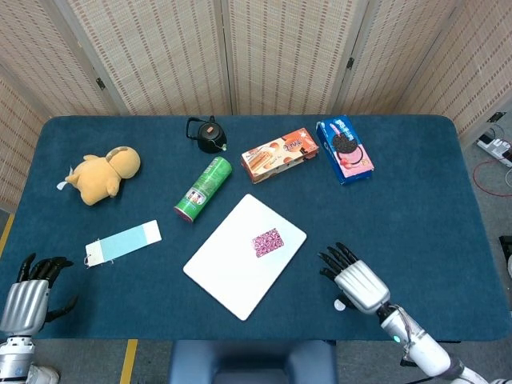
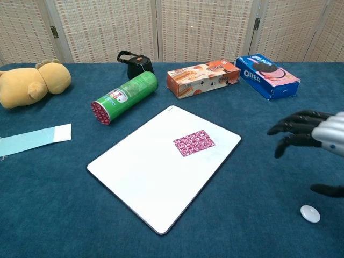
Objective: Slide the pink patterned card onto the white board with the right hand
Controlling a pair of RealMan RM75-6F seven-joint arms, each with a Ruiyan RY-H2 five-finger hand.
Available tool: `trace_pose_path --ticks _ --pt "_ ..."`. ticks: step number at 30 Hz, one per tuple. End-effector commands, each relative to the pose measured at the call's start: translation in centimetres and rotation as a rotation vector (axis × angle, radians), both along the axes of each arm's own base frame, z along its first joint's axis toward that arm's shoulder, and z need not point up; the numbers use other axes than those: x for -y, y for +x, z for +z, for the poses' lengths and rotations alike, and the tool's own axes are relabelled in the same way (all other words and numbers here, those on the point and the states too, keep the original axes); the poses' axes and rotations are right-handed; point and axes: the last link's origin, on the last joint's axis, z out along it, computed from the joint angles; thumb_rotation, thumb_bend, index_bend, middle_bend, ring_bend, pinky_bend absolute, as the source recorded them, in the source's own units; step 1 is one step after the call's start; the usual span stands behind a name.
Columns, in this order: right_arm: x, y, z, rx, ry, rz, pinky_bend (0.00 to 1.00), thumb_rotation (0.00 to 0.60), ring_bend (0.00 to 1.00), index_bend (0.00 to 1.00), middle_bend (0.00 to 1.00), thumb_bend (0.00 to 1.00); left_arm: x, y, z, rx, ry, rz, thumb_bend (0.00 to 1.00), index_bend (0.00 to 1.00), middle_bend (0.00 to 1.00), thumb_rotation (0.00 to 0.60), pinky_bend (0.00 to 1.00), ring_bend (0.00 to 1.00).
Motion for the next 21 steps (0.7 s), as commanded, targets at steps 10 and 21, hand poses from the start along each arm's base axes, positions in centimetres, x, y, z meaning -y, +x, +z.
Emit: trace_pose_path --ticks 10,21 --pt "-1.6 -3.2 -1.7 -0.039 0.065 -0.039 0.00 0.587 0.05 0.35 0.14 0.31 0.4 0.0 0.1 0.001 0.001 0.004 0.31 0.29 0.25 0.600 0.05 0.21" --pt "-1.6 -3.3 -3.2 -0.048 0.087 -0.017 0.00 0.585 0.05 0.42 0.15 0.31 0.6 -0.3 0.4 0.008 0.008 0.012 0.31 0.29 0.25 0.600 0.05 0.21"
